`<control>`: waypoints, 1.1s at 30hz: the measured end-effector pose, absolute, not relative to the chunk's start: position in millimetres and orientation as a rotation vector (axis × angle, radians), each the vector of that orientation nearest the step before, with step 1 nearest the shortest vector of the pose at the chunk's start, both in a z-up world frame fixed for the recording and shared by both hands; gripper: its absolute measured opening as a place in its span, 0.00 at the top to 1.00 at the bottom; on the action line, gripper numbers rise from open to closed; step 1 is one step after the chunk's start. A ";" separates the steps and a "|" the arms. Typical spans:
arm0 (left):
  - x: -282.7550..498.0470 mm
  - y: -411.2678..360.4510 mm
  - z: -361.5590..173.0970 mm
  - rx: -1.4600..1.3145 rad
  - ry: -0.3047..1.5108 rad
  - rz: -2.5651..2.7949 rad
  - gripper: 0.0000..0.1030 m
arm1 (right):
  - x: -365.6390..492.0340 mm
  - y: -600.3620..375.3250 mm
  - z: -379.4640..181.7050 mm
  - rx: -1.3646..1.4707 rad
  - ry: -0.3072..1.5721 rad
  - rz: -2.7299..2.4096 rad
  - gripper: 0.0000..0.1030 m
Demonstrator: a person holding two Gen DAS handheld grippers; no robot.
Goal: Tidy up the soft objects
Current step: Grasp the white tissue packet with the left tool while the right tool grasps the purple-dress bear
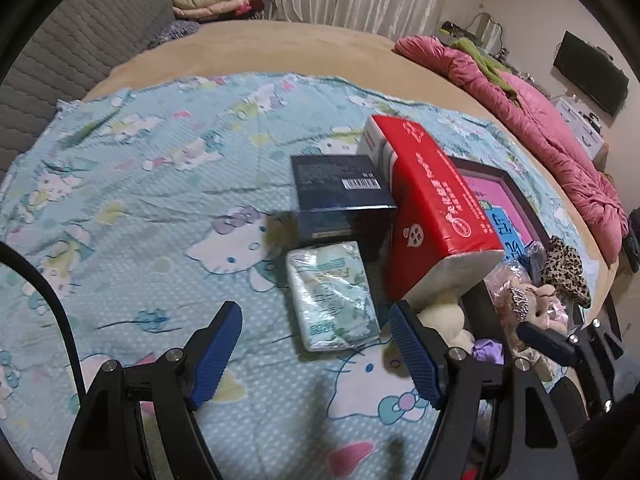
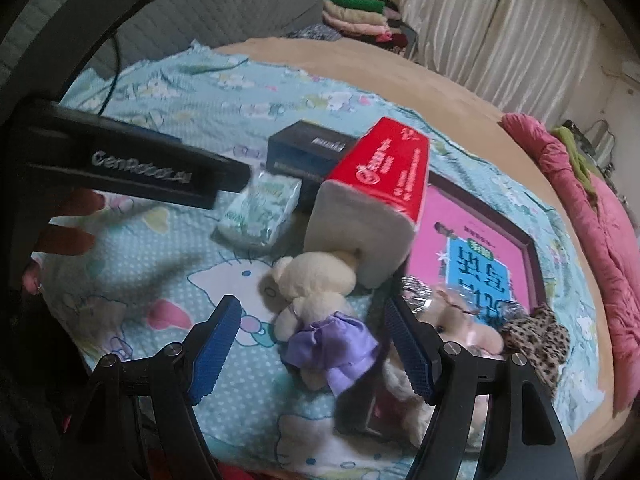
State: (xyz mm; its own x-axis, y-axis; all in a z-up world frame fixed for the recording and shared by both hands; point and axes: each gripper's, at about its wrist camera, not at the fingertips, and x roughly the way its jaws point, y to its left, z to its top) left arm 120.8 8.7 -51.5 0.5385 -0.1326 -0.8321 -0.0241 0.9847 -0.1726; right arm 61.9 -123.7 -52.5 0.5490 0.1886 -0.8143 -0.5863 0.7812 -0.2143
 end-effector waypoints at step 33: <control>164.1 -12.3 -110.0 -0.138 1.120 -0.094 0.27 | 93.1 -120.5 -113.5 -0.609 0.894 0.518 0.55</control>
State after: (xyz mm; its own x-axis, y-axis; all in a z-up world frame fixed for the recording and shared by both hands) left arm 164.1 -12.3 -110.0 0.4333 -0.1450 -0.8895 0.0061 0.9874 -0.1579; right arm 93.1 -120.5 -113.5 0.5269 0.1613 -0.8345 -0.6440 0.7165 -0.2681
